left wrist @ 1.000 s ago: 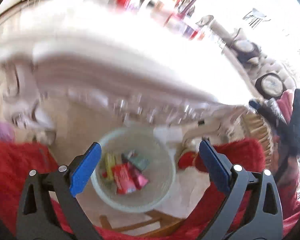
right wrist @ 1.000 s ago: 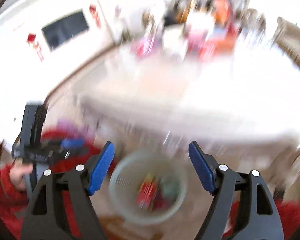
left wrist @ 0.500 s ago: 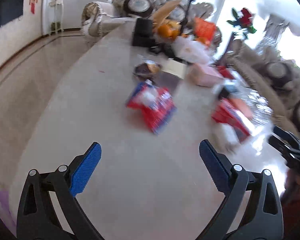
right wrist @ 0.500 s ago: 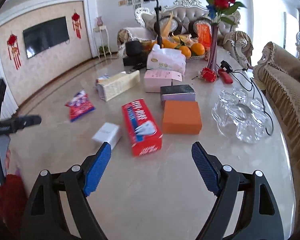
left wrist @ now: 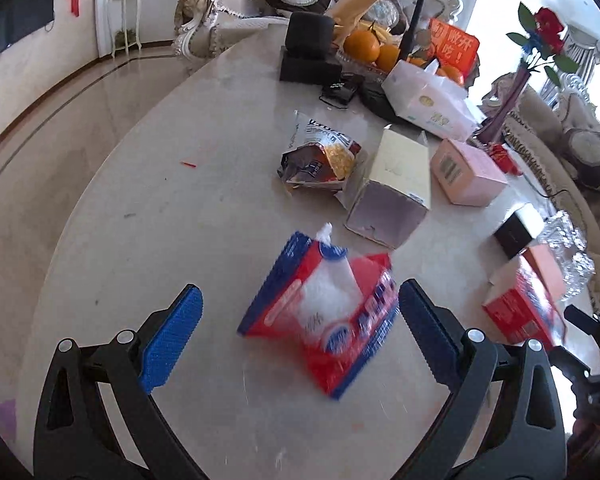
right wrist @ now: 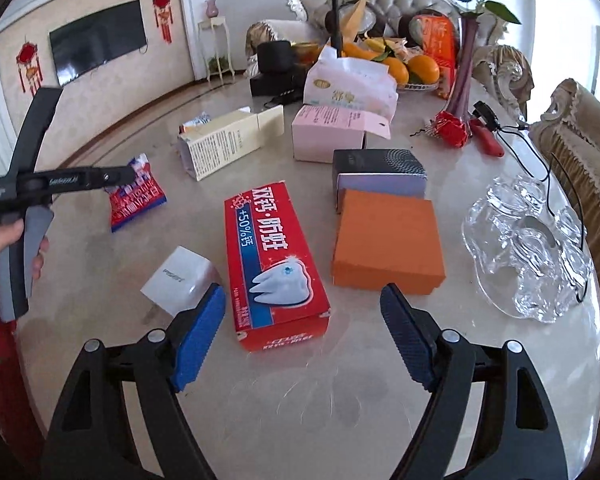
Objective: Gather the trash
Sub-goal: 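Move both tools back over the table toward the red snack bag, then grasp the red snack bag with the left tool while the right tool grasps the toothpaste box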
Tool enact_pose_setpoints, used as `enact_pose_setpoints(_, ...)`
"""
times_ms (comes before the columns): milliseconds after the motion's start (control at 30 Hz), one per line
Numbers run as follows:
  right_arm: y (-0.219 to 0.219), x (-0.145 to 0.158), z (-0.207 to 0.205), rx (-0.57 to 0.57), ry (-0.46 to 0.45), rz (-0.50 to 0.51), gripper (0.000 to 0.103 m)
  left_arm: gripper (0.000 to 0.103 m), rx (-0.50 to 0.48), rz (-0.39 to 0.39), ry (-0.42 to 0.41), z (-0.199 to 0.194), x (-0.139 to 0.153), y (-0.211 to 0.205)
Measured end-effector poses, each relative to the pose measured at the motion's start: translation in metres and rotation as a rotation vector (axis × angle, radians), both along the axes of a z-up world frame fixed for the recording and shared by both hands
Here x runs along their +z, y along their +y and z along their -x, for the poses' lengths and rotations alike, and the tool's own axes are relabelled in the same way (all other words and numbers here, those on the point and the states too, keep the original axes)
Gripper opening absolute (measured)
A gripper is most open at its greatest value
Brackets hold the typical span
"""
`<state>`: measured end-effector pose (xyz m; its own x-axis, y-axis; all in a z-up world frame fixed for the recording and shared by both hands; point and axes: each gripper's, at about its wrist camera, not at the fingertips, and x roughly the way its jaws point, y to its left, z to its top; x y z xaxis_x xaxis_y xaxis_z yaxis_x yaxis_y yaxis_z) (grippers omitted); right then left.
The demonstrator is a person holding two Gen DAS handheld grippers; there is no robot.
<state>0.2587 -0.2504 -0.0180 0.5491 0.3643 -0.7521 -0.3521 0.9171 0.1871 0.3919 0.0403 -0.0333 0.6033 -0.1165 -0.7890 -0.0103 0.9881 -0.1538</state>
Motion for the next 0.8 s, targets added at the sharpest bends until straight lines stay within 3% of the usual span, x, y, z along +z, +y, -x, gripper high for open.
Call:
enact_pose_setpoints(133, 0.005, -0.006, -0.006, 0.025, 0.028, -0.006, 0.062, 0.096, 0.018, -0.002, 0.011, -0.012, -0.004, 0.0)
enact_pose_setpoints(500, 0.021, -0.01, -0.013, 0.073, 0.046, 0.031, 0.062, 0.096, 0.005, -0.057, 0.04, -0.028, -0.013, -0.009)
enact_pose_setpoints(633, 0.024, -0.011, -0.015, 0.075, 0.05, 0.041, 0.062, 0.096, 0.004, -0.133, 0.059, -0.031, -0.019, -0.016)
enact_pose_setpoints(800, 0.024, -0.011, -0.016, 0.073, 0.053, 0.045, 0.062, 0.096, 0.055, -0.109, 0.049, -0.031, -0.018, -0.01)
